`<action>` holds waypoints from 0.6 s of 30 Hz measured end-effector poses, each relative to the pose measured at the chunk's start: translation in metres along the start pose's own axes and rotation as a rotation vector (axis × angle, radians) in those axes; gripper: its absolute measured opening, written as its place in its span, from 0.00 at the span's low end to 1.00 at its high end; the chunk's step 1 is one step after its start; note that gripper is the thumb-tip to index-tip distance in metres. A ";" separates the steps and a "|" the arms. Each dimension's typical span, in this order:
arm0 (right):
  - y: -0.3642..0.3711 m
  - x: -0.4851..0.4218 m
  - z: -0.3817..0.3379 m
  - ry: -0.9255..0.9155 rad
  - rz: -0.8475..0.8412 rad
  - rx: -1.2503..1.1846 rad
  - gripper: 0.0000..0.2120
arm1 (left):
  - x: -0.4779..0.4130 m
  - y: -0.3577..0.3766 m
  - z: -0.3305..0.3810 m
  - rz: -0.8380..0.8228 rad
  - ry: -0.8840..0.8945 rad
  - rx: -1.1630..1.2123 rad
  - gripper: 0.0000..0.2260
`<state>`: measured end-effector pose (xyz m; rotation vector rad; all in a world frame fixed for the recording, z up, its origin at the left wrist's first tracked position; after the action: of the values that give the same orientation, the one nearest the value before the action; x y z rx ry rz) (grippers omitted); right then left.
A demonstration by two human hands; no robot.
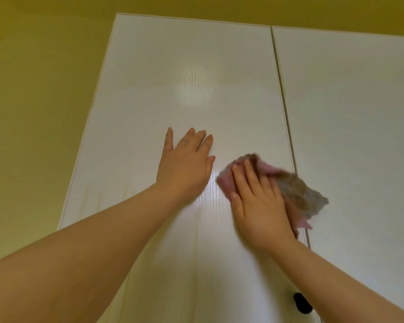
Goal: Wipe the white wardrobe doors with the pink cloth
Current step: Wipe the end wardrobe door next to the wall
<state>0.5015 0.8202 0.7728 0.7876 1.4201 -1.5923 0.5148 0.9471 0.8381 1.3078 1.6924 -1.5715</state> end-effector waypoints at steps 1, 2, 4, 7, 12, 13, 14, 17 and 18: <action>0.001 0.004 0.003 -0.046 -0.038 0.019 0.30 | 0.001 0.002 0.000 -0.021 0.002 -0.014 0.24; -0.005 -0.003 0.011 -0.066 -0.046 0.033 0.30 | 0.001 0.004 0.000 -0.041 0.002 -0.023 0.25; -0.022 -0.032 0.032 -0.001 -0.023 0.007 0.29 | 0.001 0.005 -0.001 -0.075 0.004 -0.022 0.25; -0.023 -0.047 0.037 0.179 -0.019 -0.043 0.26 | 0.000 0.006 -0.002 -0.110 0.007 -0.004 0.26; 0.010 0.020 0.012 -0.002 -0.143 -0.010 0.28 | 0.003 0.006 -0.005 -0.132 0.031 0.044 0.26; 0.006 0.015 0.017 -0.001 -0.149 -0.041 0.26 | 0.005 0.006 -0.006 -0.123 0.028 0.046 0.26; 0.000 0.008 0.025 0.029 -0.145 -0.068 0.25 | 0.008 0.007 -0.006 -0.113 0.027 0.041 0.26; -0.009 -0.007 0.030 0.130 -0.090 -0.113 0.25 | 0.020 0.006 0.001 -0.051 0.041 0.002 0.26; -0.005 -0.004 0.028 0.151 -0.102 -0.115 0.25 | 0.024 0.005 0.004 -0.034 0.054 -0.002 0.26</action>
<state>0.5008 0.7936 0.7829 0.7920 1.6687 -1.5378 0.5083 0.9500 0.8144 1.3380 1.7570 -1.5671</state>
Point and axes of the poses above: each hand's wrist, its own x-axis away from the middle knuckle, its own y-axis out of the palm, z = x × y, the point moved 6 cm from there along -x, towards the middle knuckle, and after that the axes turned 13 degrees about -z, right-handed, at the moved point
